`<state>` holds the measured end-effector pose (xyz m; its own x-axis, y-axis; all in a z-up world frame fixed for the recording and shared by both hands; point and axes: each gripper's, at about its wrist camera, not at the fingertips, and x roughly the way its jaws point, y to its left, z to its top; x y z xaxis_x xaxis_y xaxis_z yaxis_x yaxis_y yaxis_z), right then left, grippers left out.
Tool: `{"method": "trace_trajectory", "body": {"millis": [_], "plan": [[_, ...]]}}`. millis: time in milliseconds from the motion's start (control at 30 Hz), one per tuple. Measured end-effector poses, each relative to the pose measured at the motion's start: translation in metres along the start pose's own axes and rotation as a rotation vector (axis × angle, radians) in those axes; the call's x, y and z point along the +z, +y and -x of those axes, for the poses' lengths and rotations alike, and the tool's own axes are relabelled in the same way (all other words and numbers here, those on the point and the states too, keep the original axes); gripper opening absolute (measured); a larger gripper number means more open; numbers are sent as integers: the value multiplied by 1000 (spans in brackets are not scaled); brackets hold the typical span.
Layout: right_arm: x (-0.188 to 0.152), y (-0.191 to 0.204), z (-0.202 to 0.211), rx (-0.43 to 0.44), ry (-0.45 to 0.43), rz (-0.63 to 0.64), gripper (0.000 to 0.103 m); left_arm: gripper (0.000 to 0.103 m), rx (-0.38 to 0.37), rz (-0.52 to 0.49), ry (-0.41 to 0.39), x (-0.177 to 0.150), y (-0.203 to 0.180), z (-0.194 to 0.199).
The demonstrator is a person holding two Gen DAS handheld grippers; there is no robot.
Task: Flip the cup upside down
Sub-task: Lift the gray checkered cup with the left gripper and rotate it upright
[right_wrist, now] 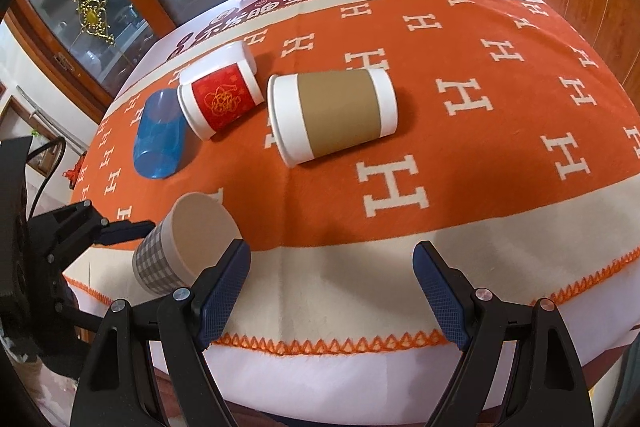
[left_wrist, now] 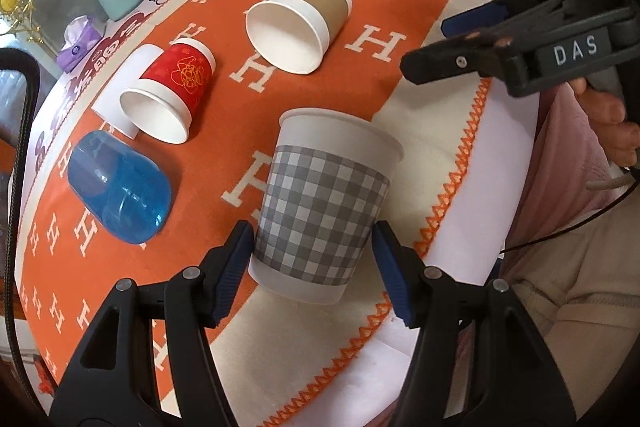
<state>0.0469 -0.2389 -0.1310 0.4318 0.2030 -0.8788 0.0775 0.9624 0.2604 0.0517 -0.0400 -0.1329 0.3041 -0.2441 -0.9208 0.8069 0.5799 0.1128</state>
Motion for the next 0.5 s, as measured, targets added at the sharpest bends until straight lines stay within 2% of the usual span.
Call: {"method": "trace_trajectory", "body": {"millis": [500], "plan": [[-3,21,11,56,-11,93,85,60,-71,53,4,-1,5,6]]}}
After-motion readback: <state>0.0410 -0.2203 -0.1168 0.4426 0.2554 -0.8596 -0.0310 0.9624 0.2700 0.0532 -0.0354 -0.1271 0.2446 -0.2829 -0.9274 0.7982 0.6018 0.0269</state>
